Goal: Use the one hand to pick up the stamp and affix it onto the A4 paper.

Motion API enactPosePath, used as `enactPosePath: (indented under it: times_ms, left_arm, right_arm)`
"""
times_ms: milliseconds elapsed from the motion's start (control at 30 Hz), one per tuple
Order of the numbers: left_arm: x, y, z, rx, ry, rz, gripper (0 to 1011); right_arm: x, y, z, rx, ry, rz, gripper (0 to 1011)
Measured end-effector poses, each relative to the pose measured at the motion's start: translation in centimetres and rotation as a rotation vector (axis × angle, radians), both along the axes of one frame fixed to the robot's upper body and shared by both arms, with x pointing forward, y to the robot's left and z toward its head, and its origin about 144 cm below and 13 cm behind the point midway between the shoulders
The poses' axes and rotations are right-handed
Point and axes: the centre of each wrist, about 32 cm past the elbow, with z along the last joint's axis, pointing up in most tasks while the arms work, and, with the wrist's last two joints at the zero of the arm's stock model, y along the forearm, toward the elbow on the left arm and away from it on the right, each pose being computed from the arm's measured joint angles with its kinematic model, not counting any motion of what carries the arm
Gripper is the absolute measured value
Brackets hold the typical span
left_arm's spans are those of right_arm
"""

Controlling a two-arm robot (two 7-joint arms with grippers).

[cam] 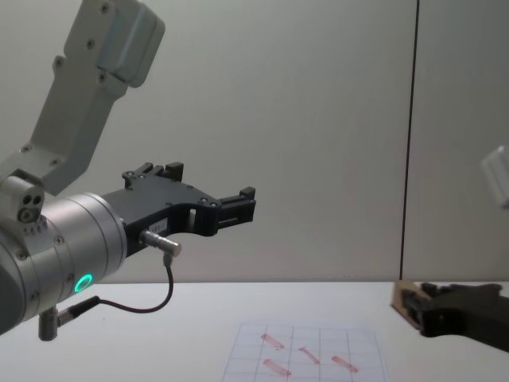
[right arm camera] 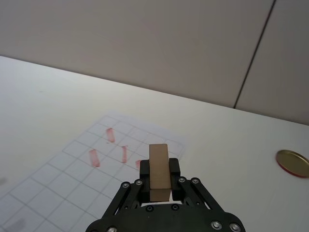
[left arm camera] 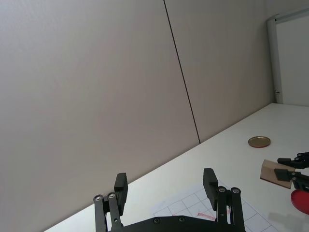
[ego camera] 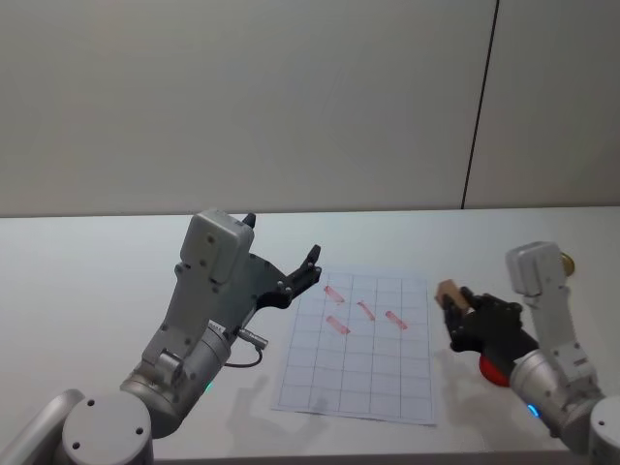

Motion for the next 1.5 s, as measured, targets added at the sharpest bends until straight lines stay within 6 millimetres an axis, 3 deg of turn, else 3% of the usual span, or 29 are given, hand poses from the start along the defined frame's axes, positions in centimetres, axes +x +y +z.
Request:
enactPosePath:
  times_ms: [533,1500]
  left_arm:
    - [0.0,0.0,0.0,0.000,0.000,0.000,993]
    - [0.0,0.0,0.0,0.000,0.000,0.000,993]
  right_arm:
    - [0.4,2.9,-1.3,-0.031,0.064,0.191,219]
    - [1.6,5.8,-4.9,-0.139,0.138,0.260,219]
